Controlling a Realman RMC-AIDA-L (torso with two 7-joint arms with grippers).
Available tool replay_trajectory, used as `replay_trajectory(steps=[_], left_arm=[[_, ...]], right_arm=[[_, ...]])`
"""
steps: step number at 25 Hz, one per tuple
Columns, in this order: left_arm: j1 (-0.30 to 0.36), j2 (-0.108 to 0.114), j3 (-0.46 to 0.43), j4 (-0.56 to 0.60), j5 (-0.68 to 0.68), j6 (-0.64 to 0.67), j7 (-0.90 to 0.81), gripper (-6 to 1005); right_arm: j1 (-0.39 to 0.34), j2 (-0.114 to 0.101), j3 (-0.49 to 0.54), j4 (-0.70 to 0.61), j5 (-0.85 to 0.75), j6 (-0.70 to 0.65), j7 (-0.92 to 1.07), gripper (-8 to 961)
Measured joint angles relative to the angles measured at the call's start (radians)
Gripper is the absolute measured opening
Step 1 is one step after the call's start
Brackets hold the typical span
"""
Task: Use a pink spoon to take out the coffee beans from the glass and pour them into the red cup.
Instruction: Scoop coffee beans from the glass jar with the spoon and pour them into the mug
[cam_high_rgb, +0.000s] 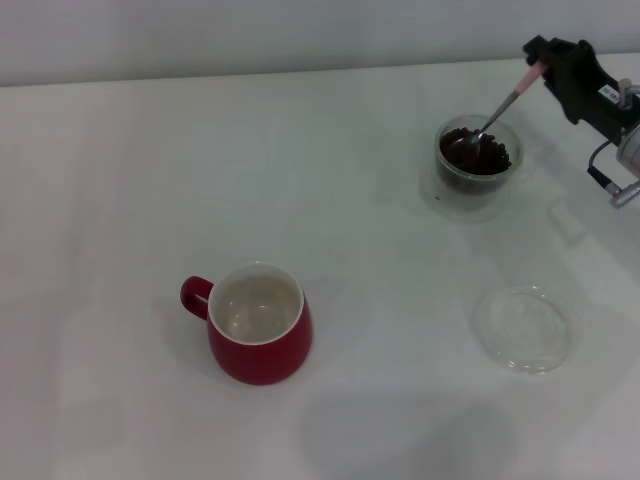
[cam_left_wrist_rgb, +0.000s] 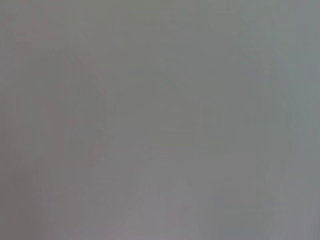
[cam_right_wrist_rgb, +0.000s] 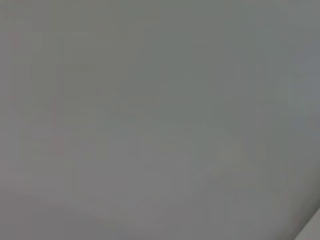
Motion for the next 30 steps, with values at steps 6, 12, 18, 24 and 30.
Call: replay_trajectory(steps=[6, 12, 18, 24, 30], left_arm=[[-0.001, 0.0, 0.0, -0.001, 0.0, 0.001, 0.001, 888], [-0.001, 0.0, 0.0, -0.001, 0.0, 0.001, 0.001, 888], [0.002, -0.002, 0.0, -0.001, 0.0, 0.001, 0.001, 889], [0.008, -0.002, 0.0, 0.0, 0.001, -0.001, 0.001, 889], [0.01, -0.002, 0.001, 0.0, 0.0, -0.003, 0.001, 889]], right_arm=[[0.006, 0.001, -0.013, -0.003, -0.04, -0.038, 0.038, 195], [0.004, 0.009, -0.072, -0.049, -0.055, -0.053, 0.065, 196], [0.01, 0.03, -0.087, -0.075, -0.115, -0.085, 0.091, 197], [0.011, 0.056, -0.098, -0.097, -0.179, -0.092, 0.115, 199], [0.009, 0.063, -0.168, -0.137, -0.189, -0.113, 0.131, 200]])
